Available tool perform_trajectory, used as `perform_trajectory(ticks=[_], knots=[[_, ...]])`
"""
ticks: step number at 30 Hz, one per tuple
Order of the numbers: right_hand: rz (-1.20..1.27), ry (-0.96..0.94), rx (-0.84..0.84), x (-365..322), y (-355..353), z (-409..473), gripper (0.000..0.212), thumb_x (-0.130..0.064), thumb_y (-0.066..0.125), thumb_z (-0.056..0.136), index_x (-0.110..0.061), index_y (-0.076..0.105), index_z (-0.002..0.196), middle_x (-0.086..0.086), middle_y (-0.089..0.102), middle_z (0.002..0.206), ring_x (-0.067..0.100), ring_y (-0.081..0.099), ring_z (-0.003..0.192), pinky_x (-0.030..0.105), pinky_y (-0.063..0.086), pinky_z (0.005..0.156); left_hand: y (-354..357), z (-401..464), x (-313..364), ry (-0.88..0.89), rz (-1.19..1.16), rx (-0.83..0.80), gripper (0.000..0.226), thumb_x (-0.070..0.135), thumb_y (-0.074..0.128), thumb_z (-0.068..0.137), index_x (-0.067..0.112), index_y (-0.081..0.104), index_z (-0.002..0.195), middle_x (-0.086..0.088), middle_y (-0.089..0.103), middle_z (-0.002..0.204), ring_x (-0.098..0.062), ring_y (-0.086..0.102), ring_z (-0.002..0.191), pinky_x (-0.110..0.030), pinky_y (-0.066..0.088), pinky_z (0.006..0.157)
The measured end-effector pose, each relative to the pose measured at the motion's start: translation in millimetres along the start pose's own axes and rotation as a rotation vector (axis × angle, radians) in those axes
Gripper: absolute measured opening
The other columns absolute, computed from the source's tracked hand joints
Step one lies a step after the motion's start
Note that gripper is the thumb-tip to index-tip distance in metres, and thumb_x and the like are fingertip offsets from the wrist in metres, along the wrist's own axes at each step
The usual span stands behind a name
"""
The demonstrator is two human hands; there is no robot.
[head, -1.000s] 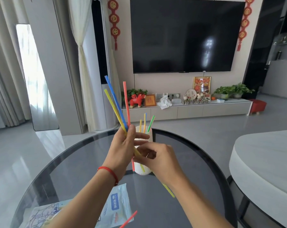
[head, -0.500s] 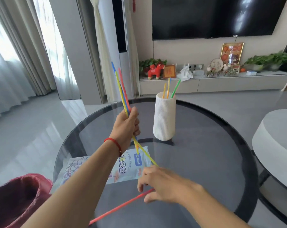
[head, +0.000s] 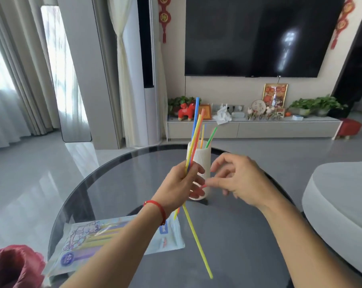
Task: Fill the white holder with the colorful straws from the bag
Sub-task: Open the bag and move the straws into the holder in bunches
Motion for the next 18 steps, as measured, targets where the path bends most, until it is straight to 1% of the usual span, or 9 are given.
perform_trajectory(ticks=[2,4,7,9,12,14,15,17,18], knots=[[0.010,-0.016,0.045,-5.0,-8.1,9.5,0.033,-0.016,0.095,0.073,-0.017,0.067,0.088,0.005,0.076,0.069,0.017,0.064,0.048,0.024,0.045,0.040,13.5,1.4,0.7,0.013,0.035,-0.023,0.033,0.038,0.041,0.103,0.007,0.054,0.100,-0.015,0.065,0.076,-0.031,0.057,0.053,-0.044,0.054,0.054],[0.063,-0.040,0.059,-9.0,-15.1,16.2,0.034,-0.012,0.095,0.073,-0.014,0.066,0.091,0.005,0.075,0.070,0.023,0.070,0.053,0.032,0.055,0.049,20.8,2.6,-1.3,0.014,-0.005,-0.025,0.045,0.051,0.040,0.101,0.008,0.050,0.095,-0.012,0.059,0.065,-0.023,0.038,0.040,-0.031,0.036,0.044],[0.233,-0.041,0.097,-11.7,-23.9,17.6,0.042,-0.018,0.092,0.079,-0.014,0.065,0.110,0.006,0.078,0.083,0.035,0.078,0.070,0.042,0.064,0.067,28.0,3.8,-0.3,-0.031,-0.208,-0.043,0.051,0.065,0.042,0.094,0.016,0.056,0.088,-0.004,0.037,0.056,-0.016,0.019,0.042,-0.023,0.022,0.042],[0.303,0.040,0.108,-3.1,-23.3,11.2,0.051,-0.030,0.086,0.086,-0.018,0.056,0.127,0.006,0.077,0.096,0.027,0.076,0.071,0.039,0.061,0.058,25.5,8.8,2.1,-0.034,-0.269,0.031,0.046,0.064,0.052,0.090,0.018,0.053,0.080,-0.001,0.022,0.057,-0.016,0.014,0.046,-0.022,0.020,0.042],[0.024,0.247,-0.257,23.7,14.6,-15.7,0.056,-0.051,0.080,0.085,-0.025,0.055,0.129,0.000,0.075,0.108,0.013,0.068,0.065,0.027,0.049,0.046,8.3,18.1,-2.7,-0.064,-0.382,0.210,0.047,0.051,0.062,0.091,0.026,0.029,0.069,0.000,0.014,0.061,-0.017,0.011,0.051,-0.024,0.015,0.043],[-0.176,0.345,-0.570,46.7,49.9,-40.1,0.054,-0.053,0.079,0.084,-0.022,0.063,0.126,-0.004,0.076,0.107,0.010,0.067,0.071,0.027,0.056,0.054,-3.4,22.4,-9.4,-0.081,-0.456,0.296,0.047,0.046,0.061,0.093,0.028,0.026,0.069,-0.002,0.012,0.065,-0.018,0.010,0.053,-0.027,0.013,0.046],[-0.257,0.365,-0.649,57.3,63.0,-49.2,0.045,-0.049,0.077,0.086,-0.019,0.069,0.118,-0.001,0.077,0.102,0.010,0.067,0.072,0.029,0.060,0.062,-8.0,23.4,-13.1,-0.085,-0.480,0.329,0.047,0.046,0.060,0.093,0.027,0.024,0.070,-0.003,0.012,0.065,-0.018,0.010,0.054,-0.028,0.013,0.046],[-0.330,0.381,-0.648,72.8,77.6,-57.3,0.021,-0.034,0.066,0.090,-0.016,0.074,0.097,0.008,0.082,0.096,0.014,0.067,0.069,0.030,0.064,0.067,-15.5,23.9,-19.3,-0.081,-0.520,0.385,0.048,0.046,0.060,0.094,0.027,0.024,0.067,0.001,0.016,0.058,-0.017,0.013,0.050,-0.025,0.016,0.043],[-0.305,0.396,-0.601,77.3,80.2,-57.4,0.019,-0.028,0.060,0.091,-0.015,0.074,0.091,0.013,0.082,0.096,0.017,0.067,0.064,0.028,0.063,0.059,-18.6,23.3,-21.8,-0.075,-0.536,0.408,0.049,0.046,0.060,0.094,0.027,0.025,0.065,0.003,0.018,0.054,-0.016,0.014,0.048,-0.024,0.017,0.041]])
Point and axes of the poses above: each hand's wrist, its own z-axis towards the middle knuckle, its own y-axis out of the palm, x = y × z, the point moved 4 cm from there along z, towards the middle knuckle
